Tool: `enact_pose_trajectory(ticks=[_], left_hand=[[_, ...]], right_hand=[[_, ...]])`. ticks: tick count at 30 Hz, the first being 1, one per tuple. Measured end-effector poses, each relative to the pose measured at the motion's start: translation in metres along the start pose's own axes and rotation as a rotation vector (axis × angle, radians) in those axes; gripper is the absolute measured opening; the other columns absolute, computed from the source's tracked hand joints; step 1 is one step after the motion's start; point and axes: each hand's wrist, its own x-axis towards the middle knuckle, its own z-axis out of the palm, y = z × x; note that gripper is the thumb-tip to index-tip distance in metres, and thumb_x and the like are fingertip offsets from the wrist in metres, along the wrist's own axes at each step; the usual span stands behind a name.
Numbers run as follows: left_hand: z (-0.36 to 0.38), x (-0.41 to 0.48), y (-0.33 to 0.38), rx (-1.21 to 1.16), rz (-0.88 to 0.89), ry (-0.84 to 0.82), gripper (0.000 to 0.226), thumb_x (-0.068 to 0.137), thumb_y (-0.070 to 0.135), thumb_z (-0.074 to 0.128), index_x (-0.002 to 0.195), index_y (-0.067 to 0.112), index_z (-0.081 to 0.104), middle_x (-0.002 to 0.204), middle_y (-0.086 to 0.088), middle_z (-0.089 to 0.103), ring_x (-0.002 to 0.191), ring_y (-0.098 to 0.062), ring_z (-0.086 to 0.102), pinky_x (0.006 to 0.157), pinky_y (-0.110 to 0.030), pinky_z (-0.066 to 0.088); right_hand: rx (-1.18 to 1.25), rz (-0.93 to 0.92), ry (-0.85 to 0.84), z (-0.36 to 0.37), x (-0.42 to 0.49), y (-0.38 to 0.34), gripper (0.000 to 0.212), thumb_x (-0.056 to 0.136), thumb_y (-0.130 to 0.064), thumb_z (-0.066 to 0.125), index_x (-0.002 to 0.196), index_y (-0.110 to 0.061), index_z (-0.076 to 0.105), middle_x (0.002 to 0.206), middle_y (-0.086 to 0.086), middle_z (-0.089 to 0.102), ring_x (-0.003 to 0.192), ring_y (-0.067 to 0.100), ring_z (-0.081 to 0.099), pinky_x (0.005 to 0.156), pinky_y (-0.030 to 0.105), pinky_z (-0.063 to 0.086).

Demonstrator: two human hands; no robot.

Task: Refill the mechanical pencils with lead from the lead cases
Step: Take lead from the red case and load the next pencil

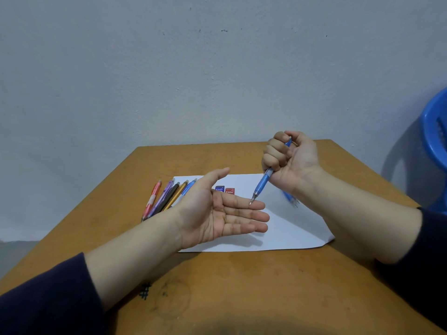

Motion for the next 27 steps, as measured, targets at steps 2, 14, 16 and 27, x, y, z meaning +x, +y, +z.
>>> enact_pose_trajectory(ticks=[2, 14, 16, 27], left_hand=[[-0.0005, 0.0001, 0.0003, -0.004, -0.002, -0.007, 0.075, 0.089, 0.055, 0.04, 0.098, -0.014, 0.068, 0.099, -0.032, 0.067, 0.08, -0.038, 0.071, 0.057, -0.032, 0.059], [-0.0004, 0.0003, 0.0009, -0.019, -0.003, -0.027, 0.074, 0.079, 0.053, 0.047, 0.096, -0.015, 0.068, 0.099, -0.033, 0.067, 0.082, -0.04, 0.07, 0.061, -0.033, 0.06], [0.0, 0.0002, 0.0013, -0.023, -0.004, -0.024, 0.074, 0.078, 0.053, 0.047, 0.096, -0.015, 0.068, 0.098, -0.033, 0.067, 0.081, -0.04, 0.07, 0.061, -0.033, 0.06], [-0.0028, 0.0012, 0.0006, 0.005, 0.01, -0.008, 0.069, 0.08, 0.05, 0.049, 0.099, -0.014, 0.067, 0.1, -0.032, 0.067, 0.081, -0.039, 0.071, 0.062, -0.033, 0.06]], right_hand=[[0.012, -0.001, 0.008, -0.0001, -0.0001, 0.0002, 0.027, 0.074, -0.021, 0.04, 0.049, -0.014, 0.036, 0.039, -0.005, 0.02, 0.028, 0.01, 0.016, 0.033, 0.018, 0.011], [0.027, 0.007, 0.013, -0.0006, 0.0002, 0.0003, 0.035, 0.083, -0.023, 0.038, 0.049, -0.013, 0.037, 0.039, -0.005, 0.02, 0.029, 0.009, 0.017, 0.033, 0.019, 0.011], [0.028, 0.013, 0.02, -0.0015, 0.001, -0.0002, 0.039, 0.086, -0.024, 0.037, 0.049, -0.013, 0.037, 0.039, -0.005, 0.02, 0.029, 0.009, 0.017, 0.033, 0.019, 0.011], [0.01, 0.032, -0.003, -0.0015, 0.0006, 0.0028, 0.04, 0.087, -0.027, 0.038, 0.051, -0.012, 0.04, 0.04, -0.004, 0.022, 0.031, 0.009, 0.017, 0.036, 0.018, 0.012]])
